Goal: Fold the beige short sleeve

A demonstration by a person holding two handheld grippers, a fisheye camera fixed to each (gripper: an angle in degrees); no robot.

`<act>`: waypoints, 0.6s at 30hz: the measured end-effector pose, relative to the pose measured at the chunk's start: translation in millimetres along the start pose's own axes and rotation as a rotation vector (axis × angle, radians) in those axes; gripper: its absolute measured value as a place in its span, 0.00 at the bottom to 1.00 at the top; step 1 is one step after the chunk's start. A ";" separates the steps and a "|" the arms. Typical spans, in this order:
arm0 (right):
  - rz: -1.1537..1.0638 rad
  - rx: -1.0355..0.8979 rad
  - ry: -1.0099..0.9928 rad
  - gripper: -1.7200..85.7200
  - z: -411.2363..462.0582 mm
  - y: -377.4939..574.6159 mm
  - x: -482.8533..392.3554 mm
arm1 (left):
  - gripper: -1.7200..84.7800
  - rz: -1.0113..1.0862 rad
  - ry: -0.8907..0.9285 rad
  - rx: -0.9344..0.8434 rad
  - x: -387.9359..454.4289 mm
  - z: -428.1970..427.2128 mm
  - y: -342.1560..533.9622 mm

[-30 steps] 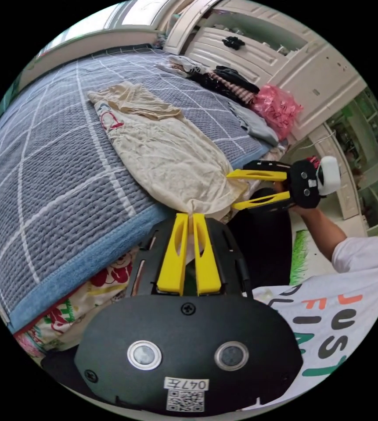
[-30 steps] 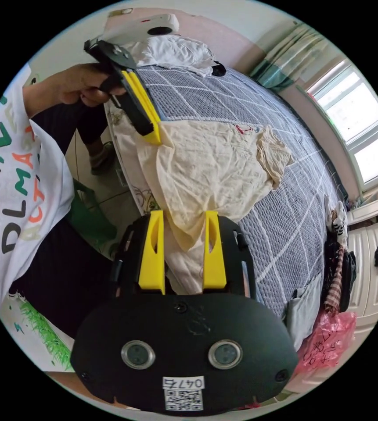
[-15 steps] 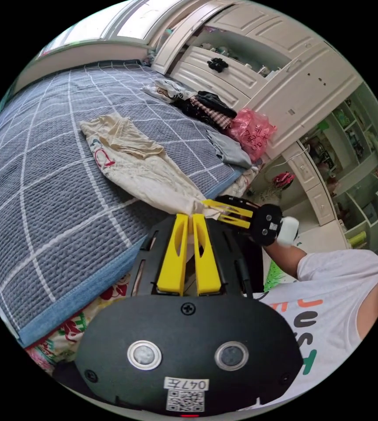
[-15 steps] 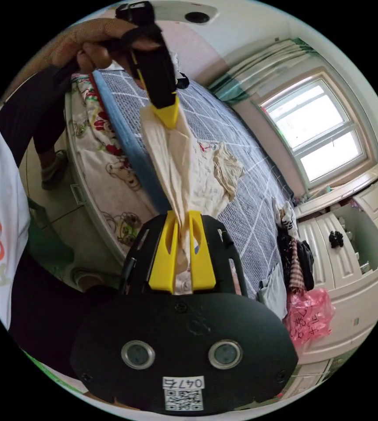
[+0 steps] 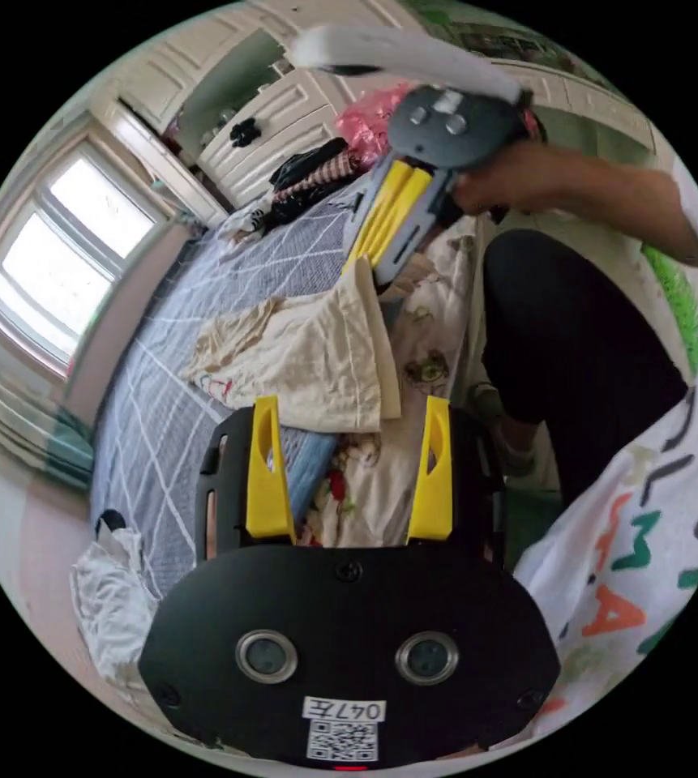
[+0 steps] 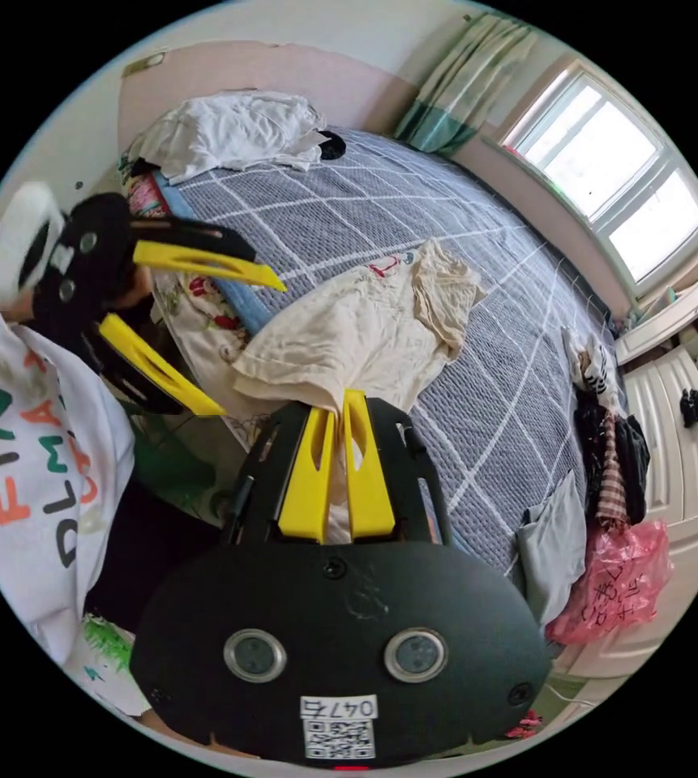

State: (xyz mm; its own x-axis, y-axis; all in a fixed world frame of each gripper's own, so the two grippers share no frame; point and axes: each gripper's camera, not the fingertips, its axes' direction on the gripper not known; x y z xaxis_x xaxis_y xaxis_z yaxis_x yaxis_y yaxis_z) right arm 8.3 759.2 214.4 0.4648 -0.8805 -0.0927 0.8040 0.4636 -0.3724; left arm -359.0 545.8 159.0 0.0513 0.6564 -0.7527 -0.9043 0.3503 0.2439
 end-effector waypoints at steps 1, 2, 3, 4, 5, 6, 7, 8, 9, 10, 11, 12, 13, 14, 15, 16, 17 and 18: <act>0.011 -0.004 -0.019 0.02 -1.7 -2.9 9.7 | 0.28 0.005 -0.020 0.008 4.4 0.6 -3.2; 0.021 -0.010 -0.039 0.02 -2.1 -5.5 19.2 | 0.27 0.008 -0.056 0.015 12.6 2.4 -9.4; 0.025 -0.010 -0.047 0.02 -1.8 -6.4 23.6 | 0.24 0.012 -0.101 0.023 20.2 4.4 -14.6; 0.033 -0.008 -0.063 0.02 -0.5 -7.7 31.8 | 0.23 0.011 -0.131 0.024 23.6 6.1 -16.9; 0.039 -0.009 -0.081 0.02 2.2 -8.6 39.4 | 0.21 0.015 -0.188 0.015 29.1 10.3 -20.9; 0.041 -0.009 -0.090 0.02 3.8 -8.8 42.9 | 0.21 0.019 -0.228 -0.001 32.4 14.8 -24.6; 0.046 -0.009 -0.104 0.02 7.2 -9.0 49.4 | 0.20 0.019 -0.237 -0.004 33.3 16.7 -26.0; 0.050 -0.009 -0.114 0.02 10.6 -9.1 55.7 | 0.19 0.011 -0.229 -0.011 33.0 19.6 -28.7; 0.051 -0.011 -0.116 0.02 12.4 -9.3 58.6 | 0.18 -0.001 -0.210 -0.015 30.9 20.7 -31.7; 0.049 -0.014 -0.113 0.02 15.9 -9.9 63.8 | 0.17 -0.007 -0.208 -0.010 29.8 20.2 -33.1; 0.047 -0.016 -0.105 0.02 19.4 -10.5 68.5 | 0.14 -0.016 -0.226 0.003 27.7 18.1 -35.3; 0.045 -0.018 -0.101 0.02 21.2 -10.7 70.7 | 0.08 -0.014 -0.256 0.029 26.2 13.6 -36.2; 0.043 -0.021 -0.094 0.02 25.0 -11.0 75.1 | 0.05 -0.016 -0.268 0.051 25.1 9.9 -36.3; 0.040 -0.023 -0.089 0.02 28.9 -11.0 79.2 | 0.04 -0.024 -0.316 0.076 22.3 3.5 -36.5; 0.039 -0.024 -0.087 0.02 30.9 -10.9 81.3 | 0.03 -0.002 -0.320 0.067 17.6 -0.6 -37.5; 0.036 -0.025 -0.087 0.02 35.0 -10.5 85.0 | 0.03 -0.003 -0.305 0.061 13.1 -3.0 -37.8; 0.029 -0.023 -0.090 0.02 39.1 -9.9 87.6 | 0.02 -0.019 -0.260 0.065 1.5 -9.9 -37.0; 0.024 -0.023 -0.090 0.02 41.1 -9.7 88.4 | 0.02 -0.029 -0.209 0.066 -11.7 -17.7 -35.3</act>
State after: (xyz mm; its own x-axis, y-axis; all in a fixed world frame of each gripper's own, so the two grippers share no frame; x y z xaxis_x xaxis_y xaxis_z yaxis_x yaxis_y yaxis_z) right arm 56.9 680.9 247.8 0.5159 -0.8564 -0.0188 0.7839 0.4809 -0.3927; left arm -335.3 513.9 148.4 0.1698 0.7675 -0.6182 -0.8718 0.4094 0.2688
